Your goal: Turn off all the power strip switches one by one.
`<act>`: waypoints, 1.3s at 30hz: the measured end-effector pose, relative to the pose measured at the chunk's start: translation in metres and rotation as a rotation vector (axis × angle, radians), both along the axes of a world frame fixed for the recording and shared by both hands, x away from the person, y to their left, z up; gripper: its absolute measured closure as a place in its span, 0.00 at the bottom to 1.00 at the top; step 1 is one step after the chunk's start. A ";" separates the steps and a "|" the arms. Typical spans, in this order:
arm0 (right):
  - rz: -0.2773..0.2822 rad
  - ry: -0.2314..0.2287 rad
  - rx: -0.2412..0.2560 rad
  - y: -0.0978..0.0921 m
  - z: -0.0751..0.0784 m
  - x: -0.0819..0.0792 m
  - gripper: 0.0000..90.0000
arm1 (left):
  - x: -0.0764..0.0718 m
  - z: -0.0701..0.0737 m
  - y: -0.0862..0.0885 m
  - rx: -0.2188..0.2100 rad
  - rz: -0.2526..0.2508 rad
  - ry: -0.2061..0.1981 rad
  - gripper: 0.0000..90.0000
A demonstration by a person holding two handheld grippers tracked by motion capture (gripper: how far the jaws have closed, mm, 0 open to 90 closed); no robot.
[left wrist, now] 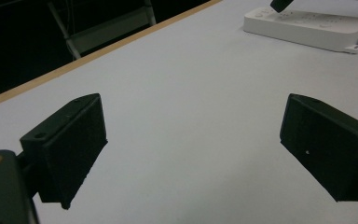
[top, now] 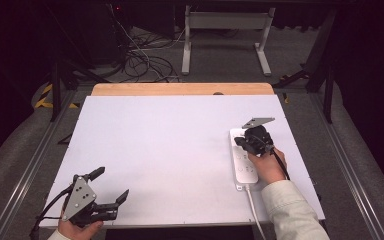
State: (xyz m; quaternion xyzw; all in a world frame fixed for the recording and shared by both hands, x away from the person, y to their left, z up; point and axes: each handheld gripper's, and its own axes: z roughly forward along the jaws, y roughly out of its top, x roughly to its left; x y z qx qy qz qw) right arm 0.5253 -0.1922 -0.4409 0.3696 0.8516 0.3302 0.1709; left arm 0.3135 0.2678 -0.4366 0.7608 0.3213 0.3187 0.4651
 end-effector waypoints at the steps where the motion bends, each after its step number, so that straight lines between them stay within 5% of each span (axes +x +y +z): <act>1: 0.001 0.003 -0.007 0.001 -0.001 0.000 1.00 | 0.000 0.000 0.000 0.000 0.000 0.000 0.08; 39: 0.000 0.028 -0.005 -0.002 -0.010 0.002 1.00 | 0.000 0.000 -0.001 -0.001 -0.002 0.001 0.08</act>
